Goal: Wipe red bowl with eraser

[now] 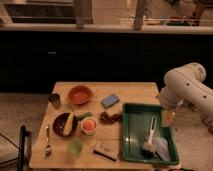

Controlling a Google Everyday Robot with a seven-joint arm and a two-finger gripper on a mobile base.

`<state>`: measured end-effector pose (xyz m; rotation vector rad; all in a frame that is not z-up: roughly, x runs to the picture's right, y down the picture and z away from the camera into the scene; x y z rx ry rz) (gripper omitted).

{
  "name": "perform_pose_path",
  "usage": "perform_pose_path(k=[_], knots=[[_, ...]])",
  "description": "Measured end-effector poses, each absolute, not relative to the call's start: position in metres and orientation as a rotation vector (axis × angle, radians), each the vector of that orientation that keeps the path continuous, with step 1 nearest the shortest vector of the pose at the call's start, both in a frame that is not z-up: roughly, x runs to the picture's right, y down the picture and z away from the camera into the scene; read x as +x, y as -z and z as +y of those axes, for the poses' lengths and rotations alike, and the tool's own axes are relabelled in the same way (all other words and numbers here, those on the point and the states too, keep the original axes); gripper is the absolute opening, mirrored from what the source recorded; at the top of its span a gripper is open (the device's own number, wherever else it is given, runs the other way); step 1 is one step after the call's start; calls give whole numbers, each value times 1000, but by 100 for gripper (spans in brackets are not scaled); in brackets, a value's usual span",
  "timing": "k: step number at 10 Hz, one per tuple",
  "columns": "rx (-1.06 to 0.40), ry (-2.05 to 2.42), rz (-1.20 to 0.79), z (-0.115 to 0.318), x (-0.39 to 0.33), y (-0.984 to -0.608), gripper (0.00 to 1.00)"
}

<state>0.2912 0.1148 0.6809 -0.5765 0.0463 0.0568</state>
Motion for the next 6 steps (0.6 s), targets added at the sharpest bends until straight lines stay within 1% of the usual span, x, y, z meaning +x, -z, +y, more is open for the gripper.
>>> perform_pose_path(k=[3, 6], knots=[[-575, -47, 48, 117, 290, -681, 80], [-573, -1, 45, 135, 267, -678, 80]])
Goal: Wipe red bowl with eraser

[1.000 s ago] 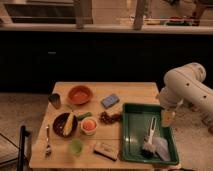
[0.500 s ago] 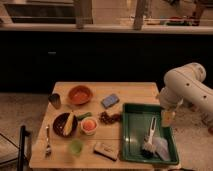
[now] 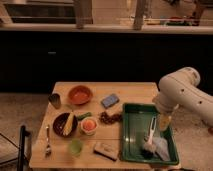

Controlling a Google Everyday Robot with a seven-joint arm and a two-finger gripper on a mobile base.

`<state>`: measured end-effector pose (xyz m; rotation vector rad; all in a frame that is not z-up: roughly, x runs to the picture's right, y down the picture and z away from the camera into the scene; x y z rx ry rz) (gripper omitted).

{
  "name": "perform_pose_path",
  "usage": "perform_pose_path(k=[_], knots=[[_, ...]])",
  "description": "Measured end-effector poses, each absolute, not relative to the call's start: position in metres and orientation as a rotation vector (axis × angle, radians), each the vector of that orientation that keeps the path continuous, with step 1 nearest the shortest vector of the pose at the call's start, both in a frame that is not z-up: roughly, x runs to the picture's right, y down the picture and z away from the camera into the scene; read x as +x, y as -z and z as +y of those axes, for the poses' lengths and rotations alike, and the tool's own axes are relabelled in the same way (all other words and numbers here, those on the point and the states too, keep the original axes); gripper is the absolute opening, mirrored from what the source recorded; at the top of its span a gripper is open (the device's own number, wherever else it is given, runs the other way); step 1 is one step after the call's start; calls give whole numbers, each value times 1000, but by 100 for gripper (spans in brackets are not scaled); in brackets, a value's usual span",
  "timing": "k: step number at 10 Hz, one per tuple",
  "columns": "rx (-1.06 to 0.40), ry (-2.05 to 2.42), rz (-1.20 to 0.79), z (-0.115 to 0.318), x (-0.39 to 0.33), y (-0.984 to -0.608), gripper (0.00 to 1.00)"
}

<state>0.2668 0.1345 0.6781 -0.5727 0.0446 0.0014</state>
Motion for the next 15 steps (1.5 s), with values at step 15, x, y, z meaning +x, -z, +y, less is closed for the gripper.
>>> perform_pose_path(k=[15], knots=[[-590, 141, -11, 191, 213, -655, 80]])
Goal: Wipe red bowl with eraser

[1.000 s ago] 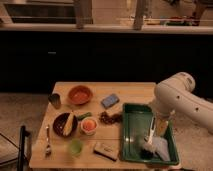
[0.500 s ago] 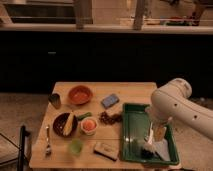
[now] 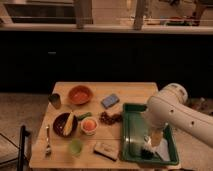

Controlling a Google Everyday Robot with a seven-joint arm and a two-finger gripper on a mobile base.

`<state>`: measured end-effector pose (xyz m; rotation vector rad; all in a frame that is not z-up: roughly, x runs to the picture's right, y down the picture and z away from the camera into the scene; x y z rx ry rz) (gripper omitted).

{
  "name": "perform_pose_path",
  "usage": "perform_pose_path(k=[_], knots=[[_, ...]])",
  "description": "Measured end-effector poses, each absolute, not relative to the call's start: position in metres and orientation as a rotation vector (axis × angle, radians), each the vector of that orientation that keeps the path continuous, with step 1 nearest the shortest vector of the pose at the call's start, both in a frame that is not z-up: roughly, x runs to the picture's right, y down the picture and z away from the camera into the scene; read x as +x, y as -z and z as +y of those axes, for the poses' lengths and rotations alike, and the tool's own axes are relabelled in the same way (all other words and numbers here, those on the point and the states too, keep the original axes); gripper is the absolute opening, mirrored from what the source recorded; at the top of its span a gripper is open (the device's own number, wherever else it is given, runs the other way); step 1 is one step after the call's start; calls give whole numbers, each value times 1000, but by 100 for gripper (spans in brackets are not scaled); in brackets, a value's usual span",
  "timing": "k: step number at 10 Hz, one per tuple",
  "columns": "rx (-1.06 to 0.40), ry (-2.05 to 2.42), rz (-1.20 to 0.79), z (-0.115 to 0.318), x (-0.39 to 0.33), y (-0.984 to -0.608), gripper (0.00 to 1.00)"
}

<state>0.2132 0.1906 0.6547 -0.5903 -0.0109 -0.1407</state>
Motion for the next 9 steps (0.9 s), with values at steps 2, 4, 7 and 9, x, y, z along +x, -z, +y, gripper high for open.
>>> perform_pose_path(k=[2, 4, 7, 9], knots=[[-595, 158, -21, 199, 200, -651, 80], [-598, 179, -35, 207, 186, -645, 80], [-604, 204, -50, 218, 168, -639, 80], [-608, 215, -64, 228, 151, -638, 80]])
